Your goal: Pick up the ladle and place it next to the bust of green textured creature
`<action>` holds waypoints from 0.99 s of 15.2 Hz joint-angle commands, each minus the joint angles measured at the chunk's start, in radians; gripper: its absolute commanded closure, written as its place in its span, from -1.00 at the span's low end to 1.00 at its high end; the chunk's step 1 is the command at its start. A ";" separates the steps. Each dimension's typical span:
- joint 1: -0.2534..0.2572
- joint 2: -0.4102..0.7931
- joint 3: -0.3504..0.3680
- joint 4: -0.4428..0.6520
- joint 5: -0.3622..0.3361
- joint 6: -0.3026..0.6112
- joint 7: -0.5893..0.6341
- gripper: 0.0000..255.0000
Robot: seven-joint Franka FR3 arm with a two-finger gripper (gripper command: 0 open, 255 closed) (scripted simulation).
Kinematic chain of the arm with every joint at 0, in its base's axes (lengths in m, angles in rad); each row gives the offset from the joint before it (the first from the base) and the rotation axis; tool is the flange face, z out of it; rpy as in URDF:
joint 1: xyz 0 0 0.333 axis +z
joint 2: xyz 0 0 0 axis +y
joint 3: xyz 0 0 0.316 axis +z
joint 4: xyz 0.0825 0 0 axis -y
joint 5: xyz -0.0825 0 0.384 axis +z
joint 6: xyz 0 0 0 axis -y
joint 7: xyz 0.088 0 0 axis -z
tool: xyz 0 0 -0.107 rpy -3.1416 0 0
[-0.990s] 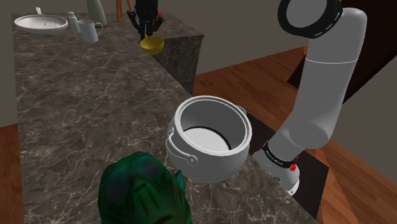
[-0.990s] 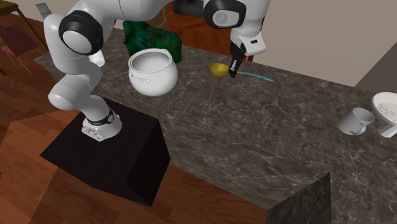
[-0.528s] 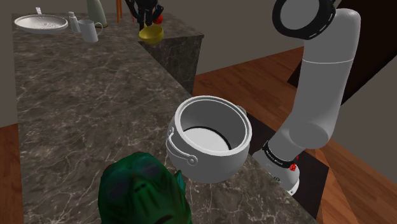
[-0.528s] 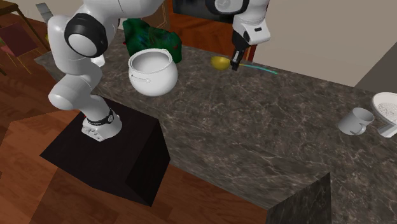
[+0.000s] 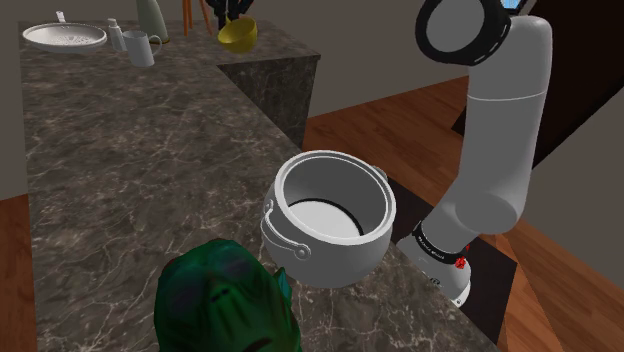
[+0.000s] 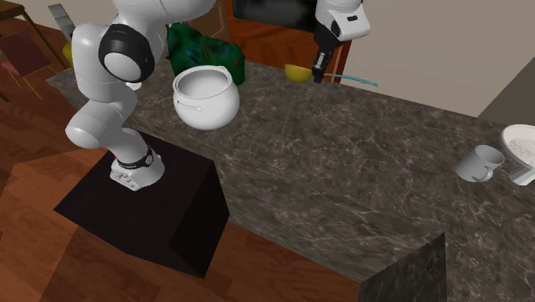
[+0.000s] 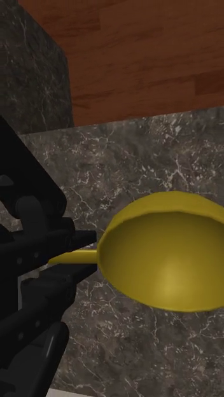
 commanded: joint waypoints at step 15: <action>0.184 -0.227 0.097 -0.349 0.010 0.169 0.279 1.00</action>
